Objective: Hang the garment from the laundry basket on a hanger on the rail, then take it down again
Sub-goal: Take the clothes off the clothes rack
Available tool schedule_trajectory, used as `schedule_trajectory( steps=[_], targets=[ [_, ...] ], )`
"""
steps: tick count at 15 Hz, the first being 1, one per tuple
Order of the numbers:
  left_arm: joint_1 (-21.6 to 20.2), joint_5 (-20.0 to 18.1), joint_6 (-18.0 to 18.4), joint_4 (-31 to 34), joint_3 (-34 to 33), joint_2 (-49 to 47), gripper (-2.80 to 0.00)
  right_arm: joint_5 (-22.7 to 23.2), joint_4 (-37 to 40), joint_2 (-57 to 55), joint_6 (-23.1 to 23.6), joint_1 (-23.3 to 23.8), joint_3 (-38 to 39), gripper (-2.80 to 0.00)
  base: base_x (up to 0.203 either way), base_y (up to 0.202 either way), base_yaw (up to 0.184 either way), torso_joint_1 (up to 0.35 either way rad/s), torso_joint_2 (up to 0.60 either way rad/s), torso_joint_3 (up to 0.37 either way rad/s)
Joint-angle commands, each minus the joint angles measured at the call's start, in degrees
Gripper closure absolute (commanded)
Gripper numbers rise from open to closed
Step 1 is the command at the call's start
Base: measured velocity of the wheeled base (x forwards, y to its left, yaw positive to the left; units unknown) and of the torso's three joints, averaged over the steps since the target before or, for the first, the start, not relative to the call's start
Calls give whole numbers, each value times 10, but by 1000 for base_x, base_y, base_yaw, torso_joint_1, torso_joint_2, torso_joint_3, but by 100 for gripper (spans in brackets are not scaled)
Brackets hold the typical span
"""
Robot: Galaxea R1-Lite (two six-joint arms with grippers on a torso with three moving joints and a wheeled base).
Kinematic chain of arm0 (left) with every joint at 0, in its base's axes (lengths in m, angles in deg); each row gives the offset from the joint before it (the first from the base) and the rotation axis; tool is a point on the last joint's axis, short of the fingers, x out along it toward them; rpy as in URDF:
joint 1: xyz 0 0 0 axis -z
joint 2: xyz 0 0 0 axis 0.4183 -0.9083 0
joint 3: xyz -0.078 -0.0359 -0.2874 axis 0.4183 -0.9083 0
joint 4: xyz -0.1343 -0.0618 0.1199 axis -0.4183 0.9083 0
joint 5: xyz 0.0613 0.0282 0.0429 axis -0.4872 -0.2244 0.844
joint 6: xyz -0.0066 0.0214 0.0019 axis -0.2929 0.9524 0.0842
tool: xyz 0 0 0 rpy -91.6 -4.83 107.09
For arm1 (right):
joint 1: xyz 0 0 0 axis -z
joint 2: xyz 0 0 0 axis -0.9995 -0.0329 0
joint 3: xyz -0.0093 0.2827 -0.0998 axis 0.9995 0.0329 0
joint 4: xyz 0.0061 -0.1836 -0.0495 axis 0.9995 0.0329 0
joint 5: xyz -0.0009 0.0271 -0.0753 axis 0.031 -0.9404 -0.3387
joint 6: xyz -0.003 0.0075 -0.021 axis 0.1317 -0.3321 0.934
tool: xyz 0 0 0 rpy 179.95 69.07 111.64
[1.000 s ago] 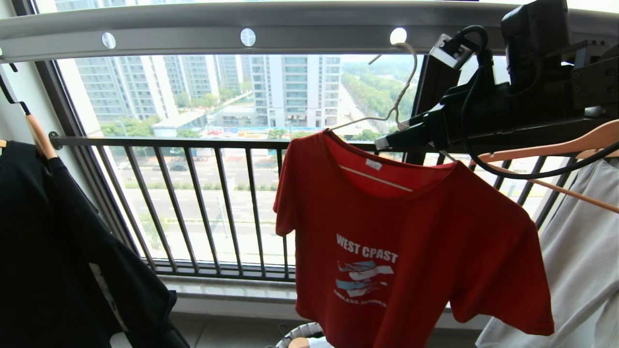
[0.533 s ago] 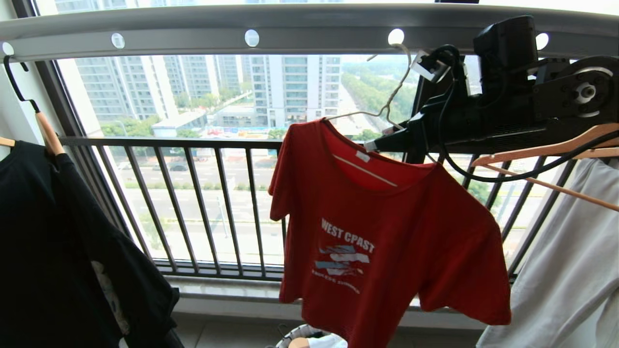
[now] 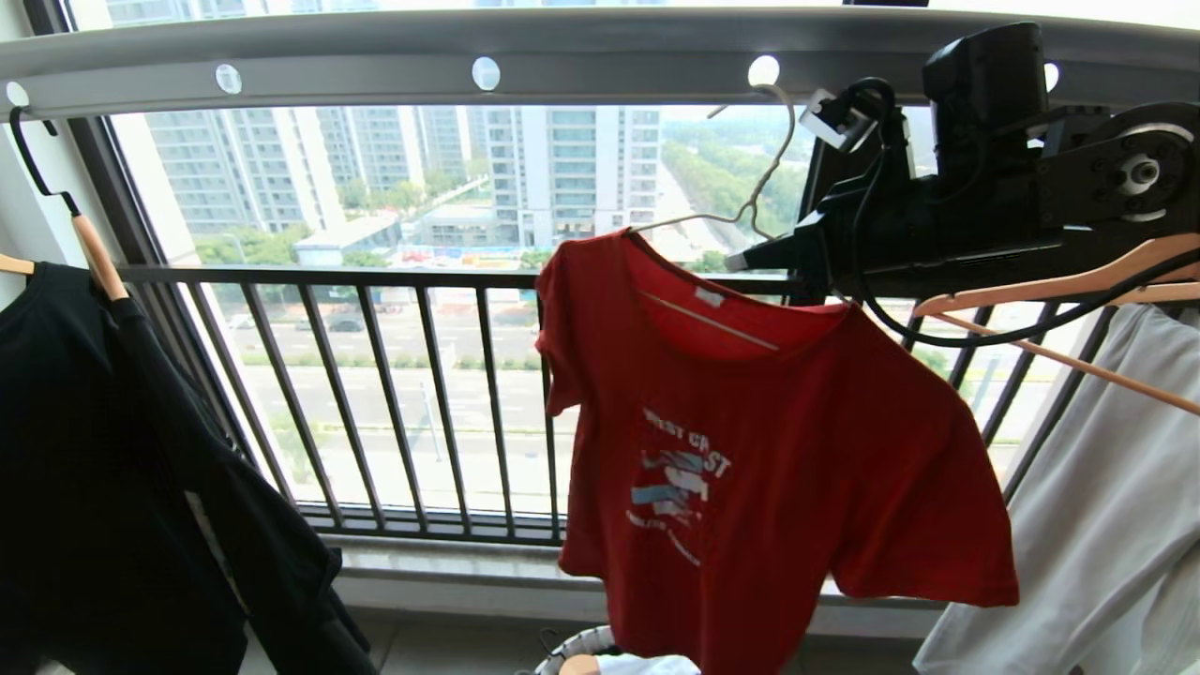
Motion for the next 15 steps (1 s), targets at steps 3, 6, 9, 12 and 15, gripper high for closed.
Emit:
schedule_trajectory(
  steps=[3, 6, 9, 12, 15],
  targets=[
    [0, 0, 0, 0, 0, 0, 0, 2, 4, 36, 0, 0, 16, 0, 0, 0, 0, 0, 0, 0],
    [2, 0, 0, 0, 0, 0, 0, 2, 4, 65, 0, 0, 40, 0, 0, 0, 0, 0, 0, 0],
    [2, 0, 0, 0, 0, 0, 0, 2, 3, 89, 0, -1, 66, 0, 0, 0, 0, 0, 0, 0],
    [1, 0, 0, 0, 0, 0, 0, 0, 3, 109, 0, -4, 90, 0, 0, 0, 0, 0, 0, 0],
    [1, 0, 0, 0, 0, 0, 0, -1, 3, 132, 0, -13, 102, 0, 0, 0, 0, 0, 0, 0]
  ],
)
